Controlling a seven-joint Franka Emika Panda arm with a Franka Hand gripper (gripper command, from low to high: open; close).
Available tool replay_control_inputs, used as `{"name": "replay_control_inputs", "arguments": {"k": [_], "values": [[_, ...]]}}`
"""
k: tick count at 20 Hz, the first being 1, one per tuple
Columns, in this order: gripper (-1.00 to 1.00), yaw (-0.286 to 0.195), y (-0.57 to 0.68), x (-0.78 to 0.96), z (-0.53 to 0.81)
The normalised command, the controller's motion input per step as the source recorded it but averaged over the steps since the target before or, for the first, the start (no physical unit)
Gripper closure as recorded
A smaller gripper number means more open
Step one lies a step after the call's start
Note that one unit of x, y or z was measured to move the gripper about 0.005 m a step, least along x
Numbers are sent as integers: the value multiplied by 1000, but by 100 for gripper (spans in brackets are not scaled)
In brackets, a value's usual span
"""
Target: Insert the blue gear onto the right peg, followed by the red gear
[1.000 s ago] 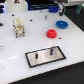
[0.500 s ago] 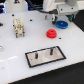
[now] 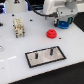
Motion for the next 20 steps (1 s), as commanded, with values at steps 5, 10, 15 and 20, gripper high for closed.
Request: {"name": "replay_control_inputs", "arguments": {"k": [5, 10, 15, 20], "values": [[100, 0, -40, 121, 190], [100, 0, -295, 526, 567], [100, 0, -417, 679, 550], [100, 0, -415, 701, 534]]}}
